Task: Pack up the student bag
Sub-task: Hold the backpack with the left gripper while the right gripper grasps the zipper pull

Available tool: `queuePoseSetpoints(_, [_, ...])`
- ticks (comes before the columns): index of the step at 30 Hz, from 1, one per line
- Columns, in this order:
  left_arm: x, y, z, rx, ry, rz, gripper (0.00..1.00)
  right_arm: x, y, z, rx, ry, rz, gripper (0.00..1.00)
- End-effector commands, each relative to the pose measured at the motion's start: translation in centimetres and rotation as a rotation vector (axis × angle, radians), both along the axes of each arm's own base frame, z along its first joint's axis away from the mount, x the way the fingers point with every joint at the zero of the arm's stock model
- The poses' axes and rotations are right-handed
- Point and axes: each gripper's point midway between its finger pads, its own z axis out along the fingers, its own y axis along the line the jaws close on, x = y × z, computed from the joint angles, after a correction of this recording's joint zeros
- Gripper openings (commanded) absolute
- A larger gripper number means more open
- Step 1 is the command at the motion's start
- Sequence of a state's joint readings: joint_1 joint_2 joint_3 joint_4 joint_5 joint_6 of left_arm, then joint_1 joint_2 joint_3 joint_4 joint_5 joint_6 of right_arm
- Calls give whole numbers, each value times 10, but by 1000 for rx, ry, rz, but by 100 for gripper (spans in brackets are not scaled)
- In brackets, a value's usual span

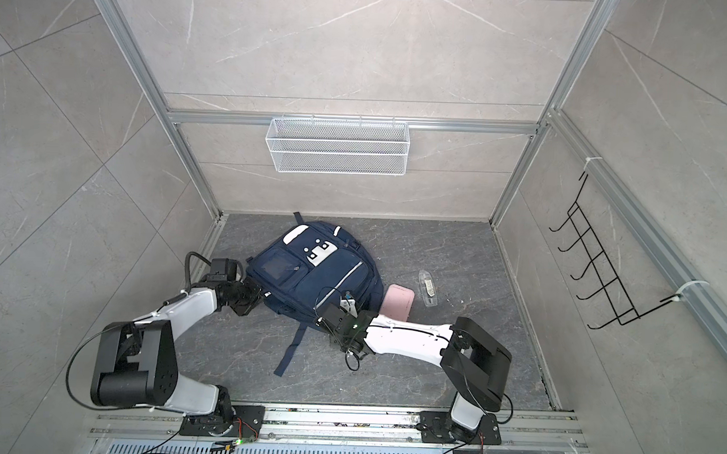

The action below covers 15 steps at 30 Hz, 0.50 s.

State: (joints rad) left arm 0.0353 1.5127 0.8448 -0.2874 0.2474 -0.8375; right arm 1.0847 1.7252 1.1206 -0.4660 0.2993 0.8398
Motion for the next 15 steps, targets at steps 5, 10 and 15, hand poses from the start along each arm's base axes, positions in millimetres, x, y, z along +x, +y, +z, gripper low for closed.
queuePoseSetpoints(5, [44,-4,44,-12,-120,-63,42,-23,86,6,75,56,210,0])
queuePoseSetpoints(10, [7,-11,63,27,-150,-114,51,-33,135,14,121,70,294,0])
queuePoseSetpoints(15, [-45,-21,72,54,-142,-180,51,-35,154,16,145,79,328,0])
